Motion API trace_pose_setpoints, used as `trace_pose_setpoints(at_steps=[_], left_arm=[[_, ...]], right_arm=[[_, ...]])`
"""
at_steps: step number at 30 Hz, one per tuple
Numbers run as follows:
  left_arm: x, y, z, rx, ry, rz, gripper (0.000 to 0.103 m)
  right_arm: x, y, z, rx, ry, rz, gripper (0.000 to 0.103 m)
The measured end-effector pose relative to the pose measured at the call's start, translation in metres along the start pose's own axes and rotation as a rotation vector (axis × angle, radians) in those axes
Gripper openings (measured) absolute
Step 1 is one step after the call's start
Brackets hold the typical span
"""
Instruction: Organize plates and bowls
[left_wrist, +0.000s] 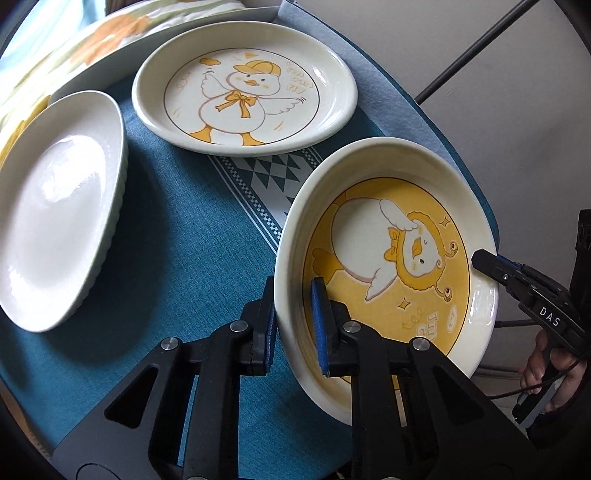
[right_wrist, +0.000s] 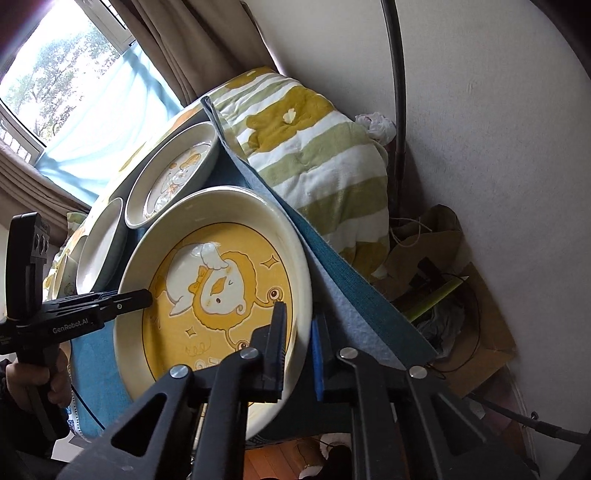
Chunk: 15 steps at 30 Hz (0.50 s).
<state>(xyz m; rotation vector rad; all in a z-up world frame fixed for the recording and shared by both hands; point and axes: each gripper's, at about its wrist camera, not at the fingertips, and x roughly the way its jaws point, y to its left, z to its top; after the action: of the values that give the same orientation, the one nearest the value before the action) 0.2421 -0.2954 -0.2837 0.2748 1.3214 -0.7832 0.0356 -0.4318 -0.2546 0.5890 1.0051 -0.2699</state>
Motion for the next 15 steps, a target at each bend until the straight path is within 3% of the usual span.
trace_pose_setpoints(at_steps=[15], left_arm=[[-0.033,0.002,-0.018,-0.031,-0.049,0.037,0.015]], right_arm=[[-0.003,0.012,0.008,-0.063,-0.005,0.067,0.012]])
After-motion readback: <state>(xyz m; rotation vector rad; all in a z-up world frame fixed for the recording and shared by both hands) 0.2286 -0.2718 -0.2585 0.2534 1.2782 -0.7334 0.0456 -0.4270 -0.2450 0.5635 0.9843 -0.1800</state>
